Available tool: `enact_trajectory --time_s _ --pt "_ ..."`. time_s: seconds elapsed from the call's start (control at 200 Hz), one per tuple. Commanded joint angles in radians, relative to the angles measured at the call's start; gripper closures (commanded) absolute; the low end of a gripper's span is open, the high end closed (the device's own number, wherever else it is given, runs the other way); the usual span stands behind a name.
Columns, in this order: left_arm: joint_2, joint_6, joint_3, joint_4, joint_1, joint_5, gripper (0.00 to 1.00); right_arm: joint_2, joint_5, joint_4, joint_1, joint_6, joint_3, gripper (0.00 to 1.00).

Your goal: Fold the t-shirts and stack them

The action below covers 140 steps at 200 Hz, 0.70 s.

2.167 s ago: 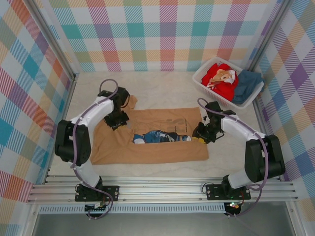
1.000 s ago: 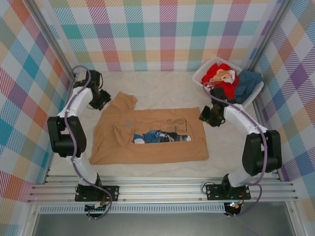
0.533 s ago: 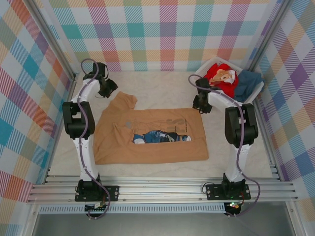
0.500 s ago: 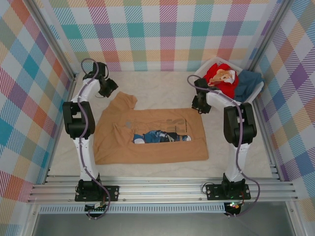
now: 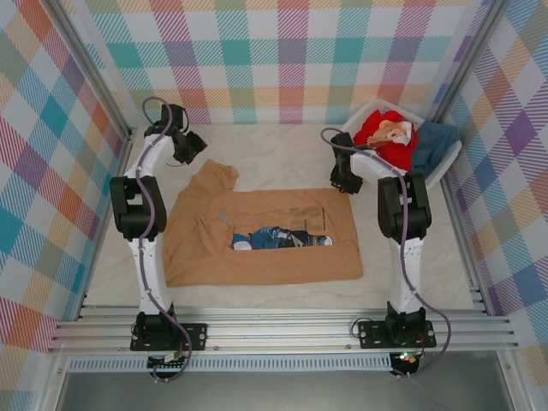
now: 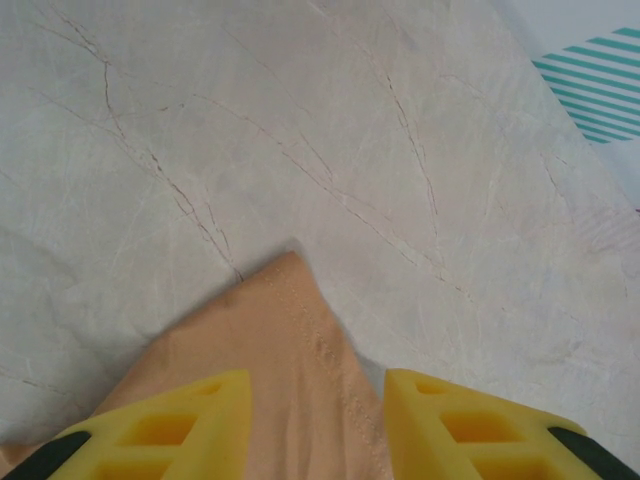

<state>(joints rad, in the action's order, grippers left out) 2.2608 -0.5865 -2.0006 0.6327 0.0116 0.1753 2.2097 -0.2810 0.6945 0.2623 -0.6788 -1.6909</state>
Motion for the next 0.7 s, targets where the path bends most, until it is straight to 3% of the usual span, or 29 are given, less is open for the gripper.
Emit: enact_trajectory --time_s 0.0,0.175,0.5,0.695 --pt "0.034 0.015 -0.055 0.02 -0.01 0.006 0.6 0.031 -0.013 0.013 -0.005 -0.019 -0.022 0.79" --pt "0.12 0.029 -0.164 0.071 -0.037 -0.031 0.59 0.029 -0.001 0.028 -0.003 -0.012 -0.03 0.91" --pt "0.237 0.12 -0.308 0.159 -0.102 -0.314 0.57 0.027 0.021 0.054 0.004 0.001 -0.054 0.99" --pt "0.309 0.142 -0.371 0.155 -0.102 -0.291 0.59 0.015 0.032 0.046 0.009 -0.001 -0.028 1.0"
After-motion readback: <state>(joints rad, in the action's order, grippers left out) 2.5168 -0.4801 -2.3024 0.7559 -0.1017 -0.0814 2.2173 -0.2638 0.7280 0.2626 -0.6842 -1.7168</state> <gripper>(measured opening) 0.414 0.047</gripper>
